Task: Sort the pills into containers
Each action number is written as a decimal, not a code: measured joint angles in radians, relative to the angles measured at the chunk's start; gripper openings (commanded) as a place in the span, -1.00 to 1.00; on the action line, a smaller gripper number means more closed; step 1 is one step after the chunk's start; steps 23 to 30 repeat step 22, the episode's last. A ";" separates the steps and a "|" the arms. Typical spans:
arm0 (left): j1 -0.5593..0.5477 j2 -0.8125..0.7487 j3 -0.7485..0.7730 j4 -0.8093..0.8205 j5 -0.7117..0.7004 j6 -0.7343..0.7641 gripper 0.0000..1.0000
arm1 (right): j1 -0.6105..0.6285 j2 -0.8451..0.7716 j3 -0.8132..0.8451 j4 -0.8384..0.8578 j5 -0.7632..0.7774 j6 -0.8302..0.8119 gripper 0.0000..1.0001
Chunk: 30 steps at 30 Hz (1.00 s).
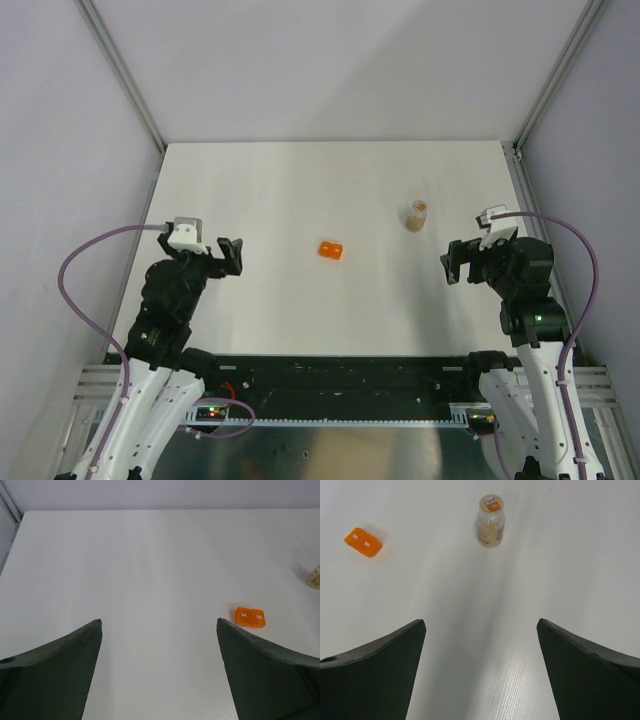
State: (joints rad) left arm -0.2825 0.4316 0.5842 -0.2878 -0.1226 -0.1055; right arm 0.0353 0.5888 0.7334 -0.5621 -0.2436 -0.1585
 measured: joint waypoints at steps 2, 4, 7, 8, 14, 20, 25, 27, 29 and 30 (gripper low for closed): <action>0.002 0.000 0.000 0.015 -0.009 0.002 0.99 | 0.000 0.000 0.000 0.000 0.000 0.000 0.99; 0.004 0.000 0.000 0.024 -0.017 0.008 0.99 | 0.000 -0.001 0.000 -0.001 0.000 -0.002 0.99; 0.007 0.002 0.000 0.034 -0.034 0.017 0.99 | 0.000 -0.006 0.000 -0.001 0.001 -0.003 0.99; 0.010 0.002 0.000 0.037 -0.038 0.021 0.99 | 0.000 -0.007 0.000 -0.001 0.002 -0.004 0.99; 0.018 0.008 -0.004 0.041 -0.069 0.041 0.99 | 0.000 -0.013 -0.002 0.001 0.006 -0.012 0.99; 0.019 0.017 -0.016 0.043 -0.081 0.053 0.99 | 0.000 -0.011 -0.013 0.006 0.014 -0.018 0.99; 0.019 0.018 -0.016 0.043 -0.081 0.054 0.99 | 0.000 -0.008 -0.014 0.006 0.017 -0.018 0.99; 0.019 0.018 -0.016 0.043 -0.081 0.054 0.99 | 0.000 -0.008 -0.014 0.006 0.017 -0.018 0.99; 0.019 0.018 -0.016 0.043 -0.081 0.054 0.99 | 0.000 -0.008 -0.014 0.006 0.017 -0.018 0.99; 0.019 0.018 -0.016 0.043 -0.081 0.054 0.99 | 0.000 -0.008 -0.014 0.006 0.017 -0.018 0.99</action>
